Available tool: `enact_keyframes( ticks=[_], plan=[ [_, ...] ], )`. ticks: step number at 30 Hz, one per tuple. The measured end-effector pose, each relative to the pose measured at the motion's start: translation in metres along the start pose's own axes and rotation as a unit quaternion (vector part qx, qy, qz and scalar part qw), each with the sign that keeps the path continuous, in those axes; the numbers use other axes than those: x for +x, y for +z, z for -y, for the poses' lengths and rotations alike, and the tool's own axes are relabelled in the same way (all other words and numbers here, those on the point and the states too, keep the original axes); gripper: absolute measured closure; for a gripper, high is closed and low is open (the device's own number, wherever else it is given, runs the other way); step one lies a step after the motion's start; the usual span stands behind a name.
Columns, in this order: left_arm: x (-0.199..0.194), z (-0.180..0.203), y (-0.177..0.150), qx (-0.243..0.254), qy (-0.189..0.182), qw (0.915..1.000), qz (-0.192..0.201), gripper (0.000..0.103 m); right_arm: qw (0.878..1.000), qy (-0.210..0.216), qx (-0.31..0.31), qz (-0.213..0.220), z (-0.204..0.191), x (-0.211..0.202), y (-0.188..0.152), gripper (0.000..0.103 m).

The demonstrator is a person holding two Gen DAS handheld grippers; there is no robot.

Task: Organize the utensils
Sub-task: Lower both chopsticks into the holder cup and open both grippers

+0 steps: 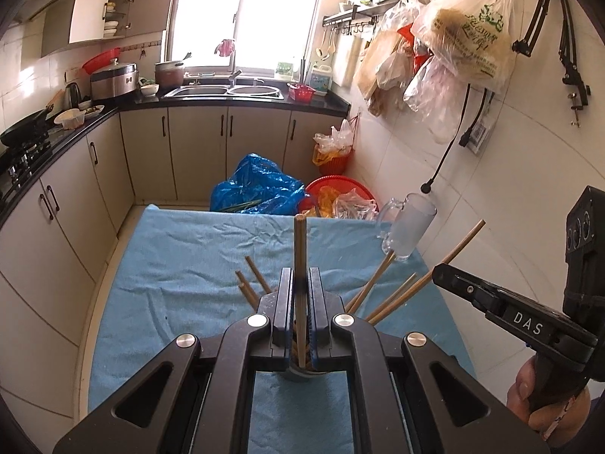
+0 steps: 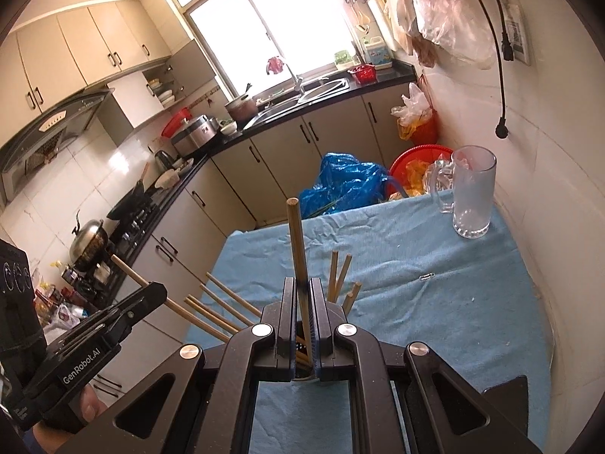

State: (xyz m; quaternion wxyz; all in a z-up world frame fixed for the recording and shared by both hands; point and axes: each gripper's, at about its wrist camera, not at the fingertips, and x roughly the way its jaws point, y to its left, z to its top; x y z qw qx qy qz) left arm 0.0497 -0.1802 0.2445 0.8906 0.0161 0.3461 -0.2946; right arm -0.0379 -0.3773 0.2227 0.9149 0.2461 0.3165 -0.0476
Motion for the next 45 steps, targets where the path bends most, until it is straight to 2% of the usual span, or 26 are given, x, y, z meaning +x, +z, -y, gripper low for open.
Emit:
enact_keyframes(
  ticks=[10,18,41,43,45],
  plan=[
    [0.012,-0.011,-0.022,0.001,0.009,0.9999,-0.014,0.097,0.999,-0.007,-0.009,-0.031,0.005,0.022,-0.020,0.096],
    [0.020,-0.008,-0.039,0.020,0.026,0.9993,-0.015,0.095,0.999,-0.018,-0.016,-0.044,0.008,0.035,-0.030,0.096],
    [0.030,-0.017,-0.042,0.014,0.044,0.9988,-0.017,0.094,0.998,-0.029,-0.022,-0.059,0.007,0.046,-0.032,0.096],
    [0.030,-0.018,-0.041,0.011,0.046,0.9988,-0.016,0.091,0.998,-0.031,-0.026,-0.056,0.005,0.043,-0.031,0.096],
    [0.029,-0.019,-0.041,0.007,0.051,0.9986,-0.013,0.079,0.998,-0.031,-0.027,-0.052,0.004,0.039,-0.029,0.096]
  ],
)
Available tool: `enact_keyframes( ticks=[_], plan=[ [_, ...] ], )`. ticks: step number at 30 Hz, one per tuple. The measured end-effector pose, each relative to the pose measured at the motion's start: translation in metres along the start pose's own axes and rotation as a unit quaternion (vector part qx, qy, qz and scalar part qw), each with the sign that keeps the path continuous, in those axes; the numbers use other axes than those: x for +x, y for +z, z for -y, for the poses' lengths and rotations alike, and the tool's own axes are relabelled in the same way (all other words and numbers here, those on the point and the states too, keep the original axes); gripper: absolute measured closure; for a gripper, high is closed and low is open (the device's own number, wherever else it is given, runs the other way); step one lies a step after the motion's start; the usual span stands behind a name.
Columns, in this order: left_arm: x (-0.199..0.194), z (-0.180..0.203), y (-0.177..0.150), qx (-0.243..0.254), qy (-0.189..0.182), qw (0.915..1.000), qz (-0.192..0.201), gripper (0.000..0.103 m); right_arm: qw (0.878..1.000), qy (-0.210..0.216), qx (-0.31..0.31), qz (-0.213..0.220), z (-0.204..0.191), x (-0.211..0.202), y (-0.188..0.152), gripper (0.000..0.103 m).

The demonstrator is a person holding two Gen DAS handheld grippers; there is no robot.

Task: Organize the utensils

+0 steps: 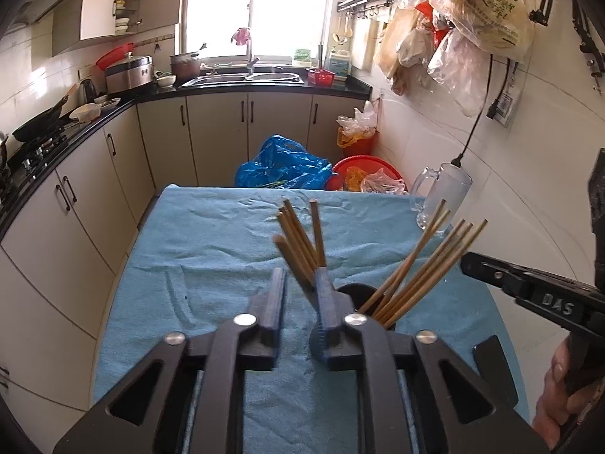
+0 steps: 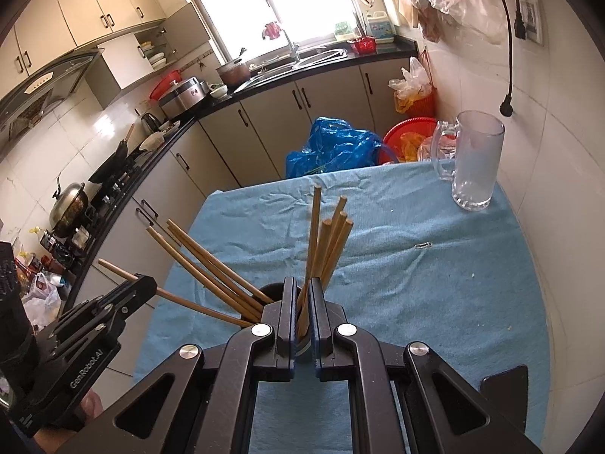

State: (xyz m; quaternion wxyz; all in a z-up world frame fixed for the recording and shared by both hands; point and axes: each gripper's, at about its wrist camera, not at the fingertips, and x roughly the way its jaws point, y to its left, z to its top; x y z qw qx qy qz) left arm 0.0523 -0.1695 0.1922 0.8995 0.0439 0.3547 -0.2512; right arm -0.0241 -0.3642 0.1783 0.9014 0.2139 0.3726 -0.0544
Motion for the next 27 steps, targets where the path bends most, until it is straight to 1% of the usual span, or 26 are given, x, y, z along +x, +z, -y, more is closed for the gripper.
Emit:
enact_keyframes(
  ticks=[1,2,3,4,5,6,7,9,10,12,13,14,15,16,18,20,23,24,27],
  plan=[
    [-0.001,-0.001,0.000,-0.003,0.004,1.0000,0.002,0.076,1.000,0.000,0.001,0.003,0.000,-0.003,0.001,0.095],
    [-0.003,-0.002,0.000,-0.006,0.006,1.0000,0.005,0.073,1.000,0.000,0.002,0.005,0.000,-0.006,0.002,0.091],
    [-0.005,-0.004,0.000,-0.008,0.008,0.9999,0.007,0.072,1.000,0.000,0.003,0.008,-0.001,-0.010,0.002,0.084],
    [-0.008,-0.005,0.001,-0.011,0.010,0.9998,0.008,0.071,1.000,-0.001,0.005,0.013,-0.001,-0.015,0.003,0.081],
    [-0.010,-0.006,0.002,-0.014,0.011,0.9998,0.010,0.070,1.000,-0.001,0.006,0.017,0.000,-0.020,0.004,0.073],
    [-0.015,-0.008,0.003,-0.018,0.012,0.9997,0.015,0.064,1.000,-0.002,0.008,0.023,0.000,-0.026,0.004,0.066],
    [-0.020,-0.009,0.003,-0.019,0.015,0.9995,0.020,0.060,1.000,-0.003,0.009,0.029,0.001,-0.032,0.005,0.063],
    [-0.033,-0.010,0.004,-0.019,0.029,0.9988,0.035,0.043,0.999,-0.007,0.009,0.038,0.002,-0.044,0.005,0.049],
    [-0.042,-0.011,0.003,-0.018,0.036,0.9982,0.044,0.039,0.999,-0.012,0.009,0.044,0.003,-0.051,0.005,0.045],
    [-0.056,-0.012,0.000,-0.014,0.048,0.9973,0.054,0.023,0.998,-0.026,0.009,0.060,0.004,-0.067,0.002,0.029],
    [-0.064,-0.012,-0.002,-0.011,0.053,0.9968,0.058,0.019,0.997,-0.041,0.006,0.069,0.004,-0.077,-0.001,0.026],
    [-0.071,-0.012,-0.006,-0.007,0.062,0.9961,0.063,0.014,0.996,-0.052,0.002,0.075,0.004,-0.083,-0.004,0.020],
    [-0.079,-0.012,-0.011,-0.002,0.074,0.9949,0.068,0.010,0.995,-0.064,-0.003,0.080,0.004,-0.090,-0.008,0.017],
    [-0.087,-0.012,-0.018,0.003,0.085,0.9939,0.070,0.008,0.993,-0.078,-0.008,0.083,0.004,-0.097,-0.014,0.016],
    [-0.096,-0.012,-0.028,0.009,0.095,0.9933,0.066,0.003,0.990,-0.106,-0.021,0.088,0.001,-0.108,-0.029,0.012],
    [-0.104,-0.010,-0.043,0.018,0.107,0.9926,0.054,0.000,0.987,-0.132,-0.037,0.081,-0.003,-0.114,-0.046,0.011],
    [-0.105,-0.012,-0.064,0.018,0.113,0.9931,0.025,0.000,0.983,-0.163,-0.057,0.063,-0.007,-0.119,-0.071,0.010],
    [-0.103,-0.013,-0.072,0.013,0.110,0.9938,0.008,0.000,0.982,-0.169,-0.064,0.051,-0.008,-0.120,-0.078,0.010],
    [-0.100,-0.016,-0.089,0.005,0.114,0.9931,-0.026,0.000,0.982,-0.170,-0.077,0.023,-0.006,-0.120,-0.096,0.010]
  ],
)
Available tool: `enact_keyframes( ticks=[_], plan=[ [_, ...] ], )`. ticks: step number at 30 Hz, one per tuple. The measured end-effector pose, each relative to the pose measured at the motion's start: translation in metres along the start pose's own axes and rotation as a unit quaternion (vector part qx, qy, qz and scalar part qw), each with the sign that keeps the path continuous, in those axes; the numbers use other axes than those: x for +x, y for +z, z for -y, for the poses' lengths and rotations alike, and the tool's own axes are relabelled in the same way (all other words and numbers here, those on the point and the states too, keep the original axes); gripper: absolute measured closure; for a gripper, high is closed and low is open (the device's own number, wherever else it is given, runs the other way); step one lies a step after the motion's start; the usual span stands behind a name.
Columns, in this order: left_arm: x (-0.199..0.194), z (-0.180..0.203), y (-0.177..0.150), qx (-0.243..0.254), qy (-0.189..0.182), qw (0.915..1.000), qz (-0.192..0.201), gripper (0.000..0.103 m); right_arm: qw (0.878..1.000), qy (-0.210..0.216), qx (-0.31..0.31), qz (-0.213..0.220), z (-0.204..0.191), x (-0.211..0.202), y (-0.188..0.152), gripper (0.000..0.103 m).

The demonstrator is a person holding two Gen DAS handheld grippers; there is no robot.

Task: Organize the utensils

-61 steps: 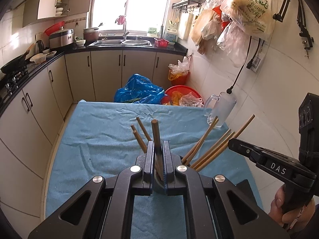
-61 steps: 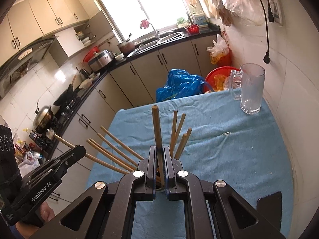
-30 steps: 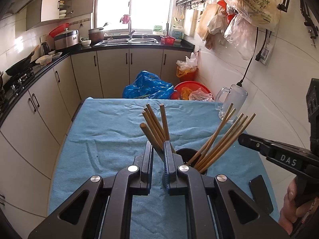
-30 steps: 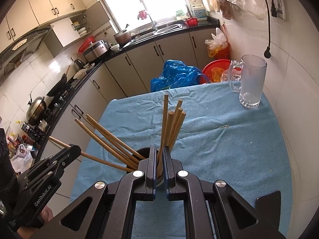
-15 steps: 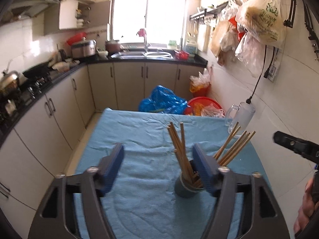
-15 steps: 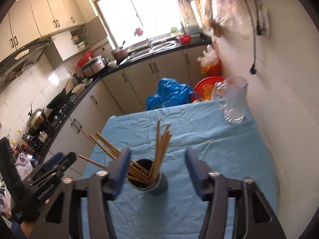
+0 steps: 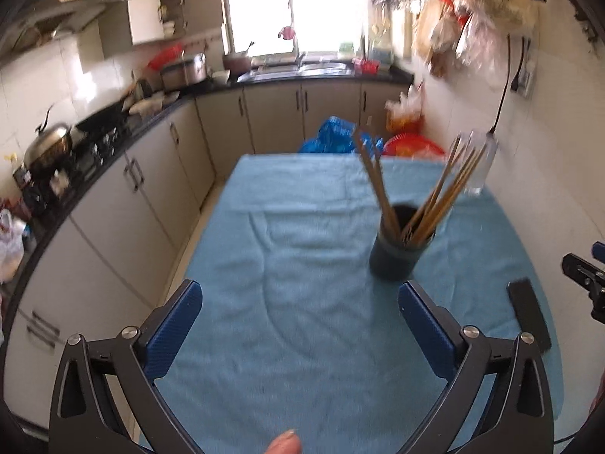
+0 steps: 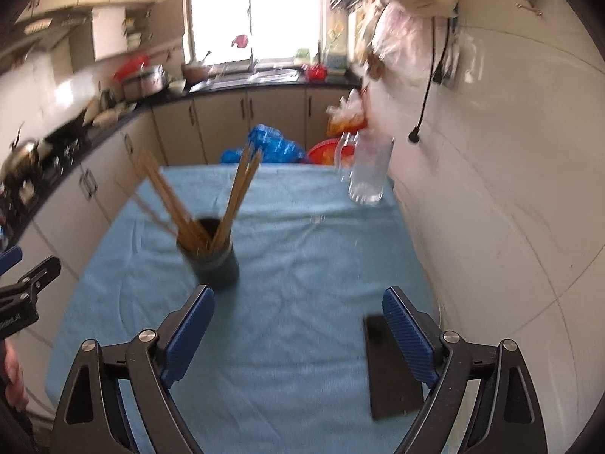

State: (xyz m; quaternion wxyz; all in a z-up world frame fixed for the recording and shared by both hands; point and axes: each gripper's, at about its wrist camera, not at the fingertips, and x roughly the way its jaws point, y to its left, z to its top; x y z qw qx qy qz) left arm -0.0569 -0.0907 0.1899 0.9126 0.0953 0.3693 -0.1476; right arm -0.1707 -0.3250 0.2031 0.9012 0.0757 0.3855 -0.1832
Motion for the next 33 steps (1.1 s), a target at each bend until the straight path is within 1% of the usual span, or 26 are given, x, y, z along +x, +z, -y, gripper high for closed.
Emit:
enact_keyframes(
  ticks=[3,7,10,12,16,21,33],
  plan=[
    [0.002,0.004,-0.014,0.015,0.020,0.9994,-0.022,0.000,1.000,-0.007,-0.008,-0.010,0.003,-0.001,-0.012,0.010],
    [-0.009,0.011,-0.025,0.028,0.026,0.9991,-0.019,0.000,1.000,-0.007,-0.018,-0.015,0.001,-0.004,-0.019,0.010],
    [-0.016,0.020,-0.026,0.044,0.035,0.9983,-0.015,0.000,1.000,-0.006,-0.019,-0.018,0.002,-0.005,-0.022,0.010],
    [-0.021,0.020,-0.026,0.036,0.047,0.9982,-0.008,0.000,1.000,-0.005,-0.020,-0.020,0.002,-0.004,-0.023,0.010],
    [-0.026,0.019,-0.023,0.028,0.061,0.9977,-0.012,0.000,1.000,0.000,-0.024,-0.018,0.000,-0.005,-0.021,0.010],
    [-0.027,0.014,-0.022,0.009,0.046,0.9987,-0.021,0.000,0.999,0.004,-0.029,-0.017,-0.002,-0.007,-0.020,0.010],
    [-0.024,0.014,-0.027,-0.005,0.044,0.9982,-0.039,0.000,0.999,0.010,-0.039,-0.022,-0.004,-0.004,-0.021,0.010]
  ],
)
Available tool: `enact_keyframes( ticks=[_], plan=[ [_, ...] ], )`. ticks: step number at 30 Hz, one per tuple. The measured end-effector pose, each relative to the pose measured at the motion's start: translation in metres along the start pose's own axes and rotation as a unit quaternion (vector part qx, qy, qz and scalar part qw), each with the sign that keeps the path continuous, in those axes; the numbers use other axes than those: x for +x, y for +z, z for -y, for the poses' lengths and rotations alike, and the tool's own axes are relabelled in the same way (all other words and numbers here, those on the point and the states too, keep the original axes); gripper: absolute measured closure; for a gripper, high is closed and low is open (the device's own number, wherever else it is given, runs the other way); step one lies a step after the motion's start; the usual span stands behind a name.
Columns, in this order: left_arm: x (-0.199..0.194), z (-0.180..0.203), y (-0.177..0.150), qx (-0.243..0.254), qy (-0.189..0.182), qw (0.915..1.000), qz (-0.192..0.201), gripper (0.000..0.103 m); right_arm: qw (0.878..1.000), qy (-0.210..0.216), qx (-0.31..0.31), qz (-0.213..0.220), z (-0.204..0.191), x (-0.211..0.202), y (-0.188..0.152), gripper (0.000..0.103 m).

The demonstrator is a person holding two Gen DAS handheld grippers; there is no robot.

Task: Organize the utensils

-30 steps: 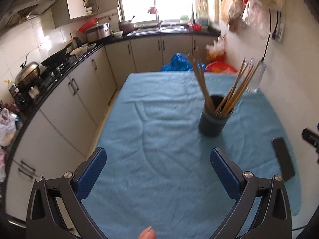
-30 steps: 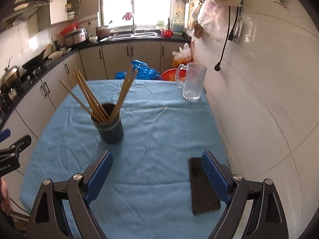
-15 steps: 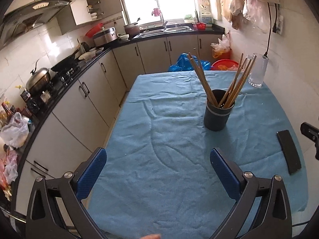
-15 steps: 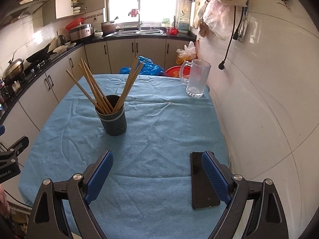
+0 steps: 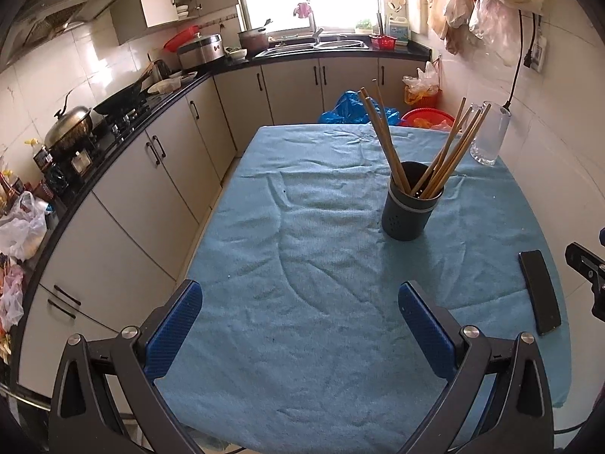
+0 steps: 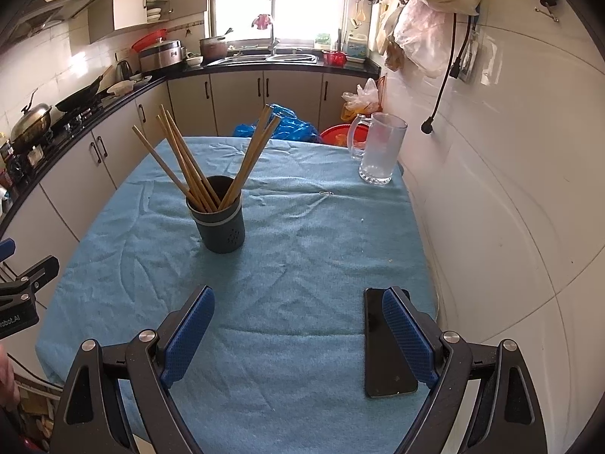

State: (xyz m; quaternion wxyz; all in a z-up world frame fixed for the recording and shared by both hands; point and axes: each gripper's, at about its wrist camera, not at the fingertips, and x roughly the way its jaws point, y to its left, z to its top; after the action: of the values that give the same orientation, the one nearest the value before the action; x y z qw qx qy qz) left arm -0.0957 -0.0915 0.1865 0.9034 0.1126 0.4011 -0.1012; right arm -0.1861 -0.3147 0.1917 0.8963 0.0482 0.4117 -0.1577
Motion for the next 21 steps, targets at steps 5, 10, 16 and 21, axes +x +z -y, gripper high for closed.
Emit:
enact_keyframes(
  ticks=[5,10,16,21],
  plan=[
    [-0.0007,-0.0005,-0.0009,0.000,-0.001,1.0000,0.001,0.000,1.000,-0.001,-0.003,-0.004,-0.0006,0.0004,-0.0019,0.010],
    [-0.0020,0.0025,-0.0019,0.010,0.014,0.9998,0.002,0.000,1.000,-0.002,-0.004,-0.006,-0.0018,-0.0005,-0.0031,0.010],
    [-0.0055,0.0044,-0.0017,0.016,0.019,0.9997,0.009,0.000,1.000,-0.003,-0.005,-0.007,-0.0023,-0.0005,-0.0038,0.010],
    [-0.0047,0.0045,-0.0021,0.015,0.018,0.9997,0.007,0.000,1.000,-0.003,-0.007,-0.011,-0.0038,0.0007,-0.0054,0.010]
  ],
)
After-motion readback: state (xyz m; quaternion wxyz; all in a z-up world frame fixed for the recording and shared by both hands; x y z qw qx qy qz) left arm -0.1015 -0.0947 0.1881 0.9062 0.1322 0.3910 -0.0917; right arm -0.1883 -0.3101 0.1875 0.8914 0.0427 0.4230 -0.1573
